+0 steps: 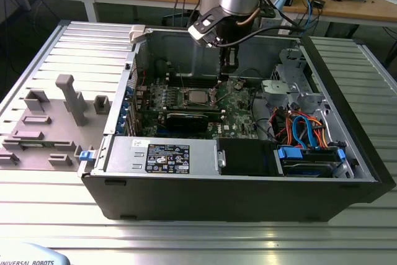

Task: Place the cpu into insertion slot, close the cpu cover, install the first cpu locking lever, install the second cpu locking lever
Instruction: 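Close the cpu cover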

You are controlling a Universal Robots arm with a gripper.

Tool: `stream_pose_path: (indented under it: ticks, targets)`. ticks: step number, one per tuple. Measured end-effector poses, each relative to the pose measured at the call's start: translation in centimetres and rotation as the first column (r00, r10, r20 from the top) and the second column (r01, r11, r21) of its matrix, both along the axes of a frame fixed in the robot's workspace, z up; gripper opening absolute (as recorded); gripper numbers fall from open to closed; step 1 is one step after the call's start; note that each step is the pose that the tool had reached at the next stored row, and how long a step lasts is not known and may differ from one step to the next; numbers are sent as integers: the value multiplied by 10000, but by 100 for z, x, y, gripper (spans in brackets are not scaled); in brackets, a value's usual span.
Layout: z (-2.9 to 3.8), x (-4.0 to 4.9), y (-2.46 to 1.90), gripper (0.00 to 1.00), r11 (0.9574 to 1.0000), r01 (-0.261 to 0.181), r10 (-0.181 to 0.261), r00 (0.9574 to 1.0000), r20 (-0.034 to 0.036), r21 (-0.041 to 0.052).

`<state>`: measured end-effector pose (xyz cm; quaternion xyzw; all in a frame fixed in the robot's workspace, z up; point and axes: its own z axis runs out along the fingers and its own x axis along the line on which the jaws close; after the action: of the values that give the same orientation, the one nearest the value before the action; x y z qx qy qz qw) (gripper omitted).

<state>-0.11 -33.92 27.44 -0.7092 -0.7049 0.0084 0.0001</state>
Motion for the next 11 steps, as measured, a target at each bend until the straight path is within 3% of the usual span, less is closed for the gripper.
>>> stream_pose_path:
  ticks: [11]
  targets:
    - [0, 78, 0, 11, 10000, 0, 0, 10000, 0, 0]
